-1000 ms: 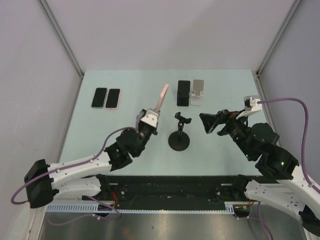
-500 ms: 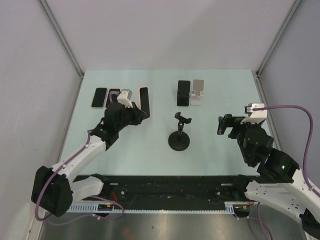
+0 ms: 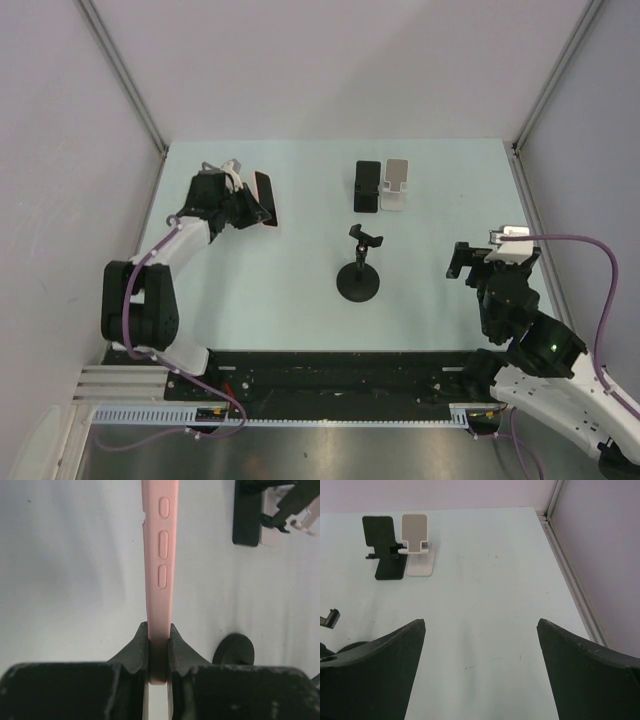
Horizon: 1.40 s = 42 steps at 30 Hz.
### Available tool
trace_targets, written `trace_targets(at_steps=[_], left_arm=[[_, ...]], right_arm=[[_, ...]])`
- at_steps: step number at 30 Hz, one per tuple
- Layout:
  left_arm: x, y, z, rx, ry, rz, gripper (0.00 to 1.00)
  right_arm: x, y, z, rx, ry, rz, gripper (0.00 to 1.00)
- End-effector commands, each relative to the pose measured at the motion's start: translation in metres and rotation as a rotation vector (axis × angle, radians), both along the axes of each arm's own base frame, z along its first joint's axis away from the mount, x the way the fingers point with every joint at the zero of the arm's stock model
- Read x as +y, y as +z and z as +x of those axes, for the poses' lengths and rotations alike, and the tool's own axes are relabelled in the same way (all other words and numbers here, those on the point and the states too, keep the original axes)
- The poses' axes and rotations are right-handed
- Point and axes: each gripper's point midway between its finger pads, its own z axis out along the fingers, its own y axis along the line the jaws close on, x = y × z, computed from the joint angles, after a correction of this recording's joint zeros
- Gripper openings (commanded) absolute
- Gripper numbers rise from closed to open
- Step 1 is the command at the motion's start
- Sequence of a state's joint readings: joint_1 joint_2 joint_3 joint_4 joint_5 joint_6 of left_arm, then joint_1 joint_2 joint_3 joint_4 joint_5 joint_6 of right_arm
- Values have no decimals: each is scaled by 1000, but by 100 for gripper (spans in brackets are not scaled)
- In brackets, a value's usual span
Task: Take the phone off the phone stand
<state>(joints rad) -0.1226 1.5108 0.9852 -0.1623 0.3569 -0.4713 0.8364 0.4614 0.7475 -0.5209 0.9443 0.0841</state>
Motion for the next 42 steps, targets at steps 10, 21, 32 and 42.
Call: trace_targets(at_steps=[10,21,32,42], left_arm=[[34,-22,85,25,-45,62,1],[39,-60,98,113,-86,71,7],[66,-67,102,125,-25,138,30],[77,-60,96,112,20,217,58]], right_arm=[[-9,11,3,-81,-18,95,99],[-9,0,18,-41,-17,102,98],[-12,-3,21,-29,-26,105,97],[-12,-4,21,-25,-25,106,96]])
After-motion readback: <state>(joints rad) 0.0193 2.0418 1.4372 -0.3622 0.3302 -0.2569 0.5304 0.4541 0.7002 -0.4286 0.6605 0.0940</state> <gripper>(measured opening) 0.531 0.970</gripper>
